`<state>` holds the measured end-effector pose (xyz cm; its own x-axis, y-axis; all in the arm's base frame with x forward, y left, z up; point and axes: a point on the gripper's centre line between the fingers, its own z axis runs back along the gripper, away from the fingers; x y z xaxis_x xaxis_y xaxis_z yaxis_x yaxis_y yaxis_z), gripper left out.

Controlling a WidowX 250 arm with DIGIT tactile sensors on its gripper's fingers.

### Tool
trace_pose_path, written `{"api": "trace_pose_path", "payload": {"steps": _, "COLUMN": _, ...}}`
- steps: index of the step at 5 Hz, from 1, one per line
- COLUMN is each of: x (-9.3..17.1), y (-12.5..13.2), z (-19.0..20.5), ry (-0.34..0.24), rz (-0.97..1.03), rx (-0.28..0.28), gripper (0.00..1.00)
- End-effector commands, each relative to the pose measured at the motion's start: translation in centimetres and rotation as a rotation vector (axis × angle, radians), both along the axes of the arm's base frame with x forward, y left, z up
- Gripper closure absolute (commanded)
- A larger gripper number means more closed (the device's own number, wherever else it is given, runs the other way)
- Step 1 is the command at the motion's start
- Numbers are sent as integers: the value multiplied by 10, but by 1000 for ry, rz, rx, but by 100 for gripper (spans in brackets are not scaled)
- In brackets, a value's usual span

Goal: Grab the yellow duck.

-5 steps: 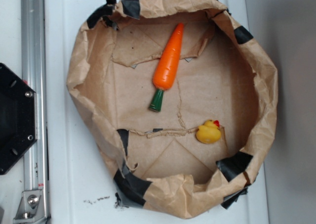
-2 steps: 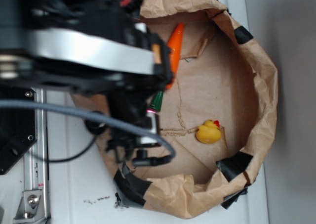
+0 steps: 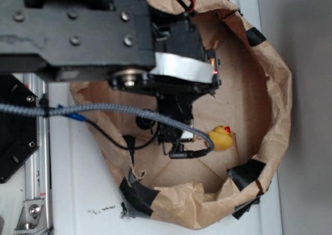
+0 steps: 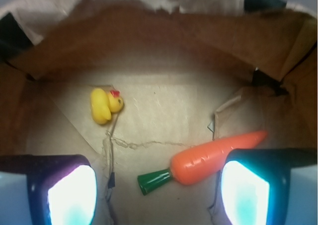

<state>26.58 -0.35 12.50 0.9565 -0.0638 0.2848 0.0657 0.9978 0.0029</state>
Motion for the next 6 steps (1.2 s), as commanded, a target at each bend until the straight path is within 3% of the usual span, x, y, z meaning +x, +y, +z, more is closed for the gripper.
{"api": "trace_pose_path", "payload": {"steps": 1, "x": 8, "y": 2, "z": 15, "ry": -51, "rz": 9, "rx": 4, "gripper": 0}}
{"api": "trace_pose_path", "payload": {"steps": 2, "x": 8, "y": 2, "z": 15, "ry": -51, "rz": 9, "rx": 4, "gripper": 0}}
{"api": "trace_pose_path", "payload": {"steps": 3, "x": 22, "y": -6, "z": -11, "ry": -103, "rz": -62, "rx": -29, "gripper": 0}}
{"api": "trace_pose_path", "payload": {"steps": 4, "x": 38, "y": -9, "z": -39, "ry": -28, "rz": -57, "rx": -22, "gripper": 0}}
{"api": "trace_pose_path", "payload": {"steps": 6, "x": 54, "y": -14, "z": -52, "ry": -17, "rz": -91, "rx": -29, "gripper": 0}}
